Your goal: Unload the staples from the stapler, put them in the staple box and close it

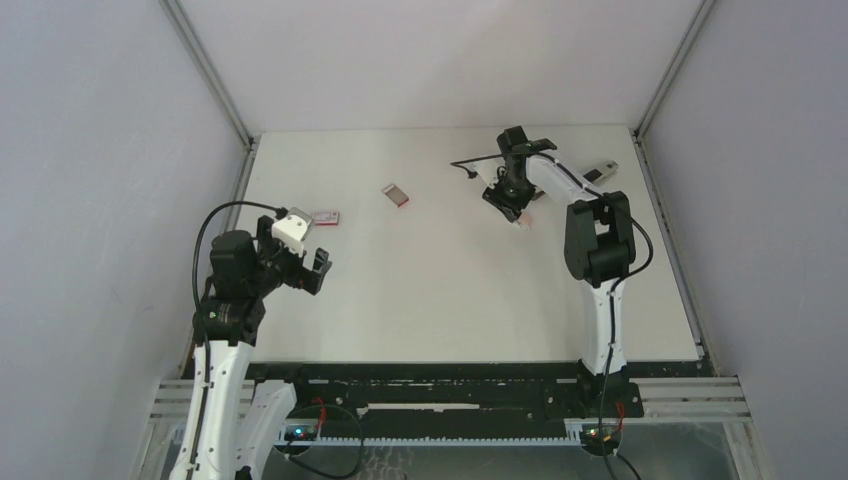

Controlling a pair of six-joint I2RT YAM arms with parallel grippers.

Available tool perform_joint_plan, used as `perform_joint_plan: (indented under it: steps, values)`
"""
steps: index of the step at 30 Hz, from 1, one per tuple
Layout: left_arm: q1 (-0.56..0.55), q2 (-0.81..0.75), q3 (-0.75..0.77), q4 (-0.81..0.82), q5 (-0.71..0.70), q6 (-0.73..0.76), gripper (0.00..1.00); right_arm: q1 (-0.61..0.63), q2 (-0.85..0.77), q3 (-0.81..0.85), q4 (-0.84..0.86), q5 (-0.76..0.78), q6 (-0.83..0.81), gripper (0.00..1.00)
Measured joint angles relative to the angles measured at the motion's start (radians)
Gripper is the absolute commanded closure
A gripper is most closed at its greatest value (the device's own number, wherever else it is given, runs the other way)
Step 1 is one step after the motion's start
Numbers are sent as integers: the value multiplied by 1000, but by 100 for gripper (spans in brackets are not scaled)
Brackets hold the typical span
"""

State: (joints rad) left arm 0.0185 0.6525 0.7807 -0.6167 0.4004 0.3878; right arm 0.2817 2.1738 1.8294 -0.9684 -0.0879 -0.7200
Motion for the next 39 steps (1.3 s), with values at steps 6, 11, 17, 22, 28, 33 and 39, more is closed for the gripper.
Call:
perform_joint_plan:
  steps: [6,11,17,22,28,33,39]
  values:
    - [0,0,0,0,0,0,0,0,29,16,5,0,0,64]
    - [0,0,0,0,0,0,0,-1,35,16,7,0,0,78]
    - [0,0,0,0,0,1,0,-1,35,16,8,-19,-2,97]
    - [0,2,0,0,8,1,0,7,12,8,8,-50,-2,100]
    - [-2,36,0,2,42,-3,0,66,-141,-109,26,-113,-2,100]
    - [-30,154,26,4,76,-23,0,143,-322,-222,105,-158,6,100]
    - [-97,392,175,7,140,-95,0,242,-518,-403,222,-185,32,100]
